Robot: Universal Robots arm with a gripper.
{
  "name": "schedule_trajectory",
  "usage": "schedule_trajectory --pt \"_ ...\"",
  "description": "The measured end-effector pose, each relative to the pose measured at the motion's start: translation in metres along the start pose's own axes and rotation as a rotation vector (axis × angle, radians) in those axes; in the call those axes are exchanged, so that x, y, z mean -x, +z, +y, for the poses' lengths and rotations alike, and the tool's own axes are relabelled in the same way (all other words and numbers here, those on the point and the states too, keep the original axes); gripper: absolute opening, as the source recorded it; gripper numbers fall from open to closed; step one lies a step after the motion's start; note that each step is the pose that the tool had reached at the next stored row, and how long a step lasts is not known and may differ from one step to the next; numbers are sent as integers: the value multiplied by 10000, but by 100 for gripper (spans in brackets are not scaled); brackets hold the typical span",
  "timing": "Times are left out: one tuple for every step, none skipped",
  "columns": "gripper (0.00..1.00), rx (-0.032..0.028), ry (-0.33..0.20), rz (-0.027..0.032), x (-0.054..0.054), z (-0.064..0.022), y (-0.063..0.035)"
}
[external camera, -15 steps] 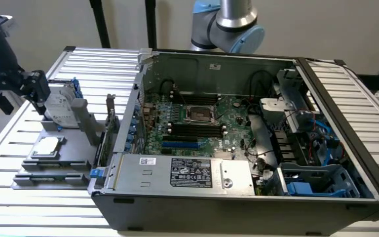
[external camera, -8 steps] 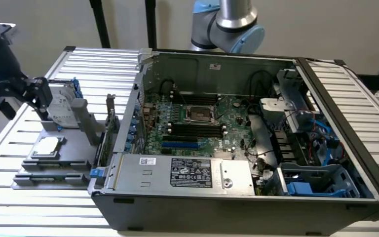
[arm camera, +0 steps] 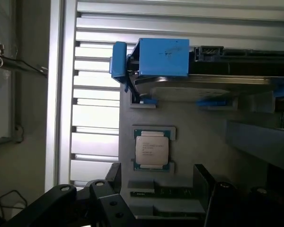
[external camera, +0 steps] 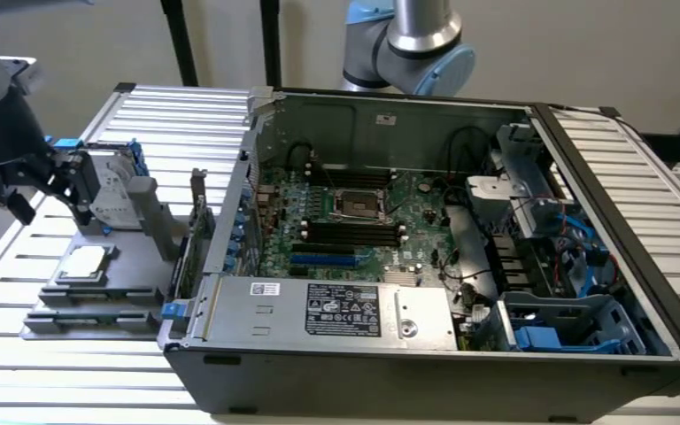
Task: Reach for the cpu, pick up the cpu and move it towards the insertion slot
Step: 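Pick up the cpu and move it towards the insertion slot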
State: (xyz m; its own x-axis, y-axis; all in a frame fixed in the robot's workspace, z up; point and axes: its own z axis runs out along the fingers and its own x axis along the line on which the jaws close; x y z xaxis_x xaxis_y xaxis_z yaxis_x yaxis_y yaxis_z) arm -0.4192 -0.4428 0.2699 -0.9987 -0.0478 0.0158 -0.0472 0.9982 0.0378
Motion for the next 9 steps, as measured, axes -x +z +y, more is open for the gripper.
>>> schedule_trajectory --pt "71 -1 1 0 2 -4 18" --pt "71 0 0 1 5 -9 37" --pt "71 -1 0 1 5 -11 54" --pt "71 0 2 1 5 -13 72" --pt "71 0 2 0 5 -14 91" --pt "71 0 1 -1 6 -15 109" --pt "71 0 0 -1 7 -16 127" --pt "71 0 0 0 7 -17 145" --pt "71 -1 1 1 7 -18 163"
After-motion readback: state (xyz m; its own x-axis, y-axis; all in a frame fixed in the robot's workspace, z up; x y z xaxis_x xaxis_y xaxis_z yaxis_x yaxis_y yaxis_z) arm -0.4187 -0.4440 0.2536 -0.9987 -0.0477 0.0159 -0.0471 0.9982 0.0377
